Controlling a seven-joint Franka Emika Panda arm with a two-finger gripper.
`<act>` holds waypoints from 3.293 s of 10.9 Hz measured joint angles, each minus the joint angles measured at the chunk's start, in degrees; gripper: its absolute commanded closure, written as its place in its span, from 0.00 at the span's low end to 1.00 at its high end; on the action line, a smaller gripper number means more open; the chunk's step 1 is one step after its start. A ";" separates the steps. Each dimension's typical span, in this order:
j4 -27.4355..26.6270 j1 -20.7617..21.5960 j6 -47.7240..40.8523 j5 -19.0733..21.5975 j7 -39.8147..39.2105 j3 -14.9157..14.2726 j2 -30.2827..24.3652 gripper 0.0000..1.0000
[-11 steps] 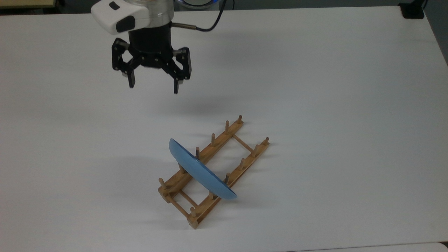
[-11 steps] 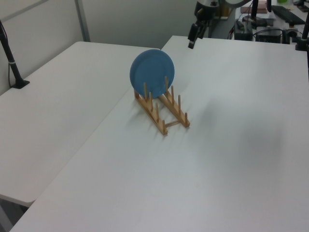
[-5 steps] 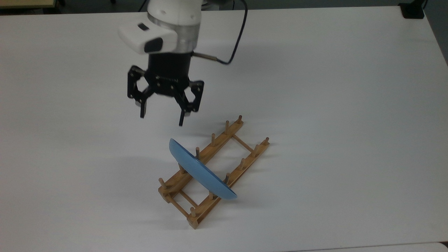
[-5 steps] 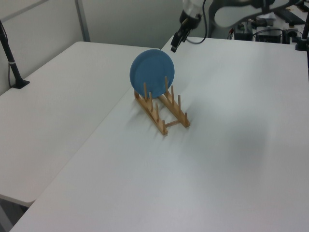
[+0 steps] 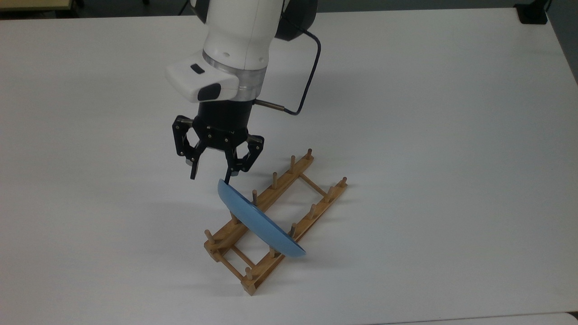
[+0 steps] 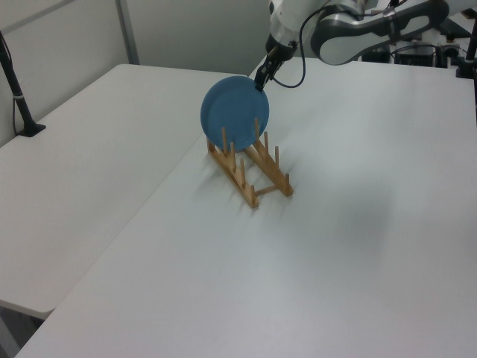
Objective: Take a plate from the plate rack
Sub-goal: 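Lower the open gripper onto the rim of the blue plate, then close the gripper on the blue plate's rim, then lift the blue plate up and out of the rack slots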
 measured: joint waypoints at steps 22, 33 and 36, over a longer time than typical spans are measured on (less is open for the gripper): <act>2.11 1.87 0.87 -1.06 0.22 -0.34 1.26 0.99; 2.57 -0.35 -2.45 -2.75 0.41 -1.06 -4.46 1.00; 2.50 -0.91 -8.28 6.84 -5.81 -1.06 -4.82 1.00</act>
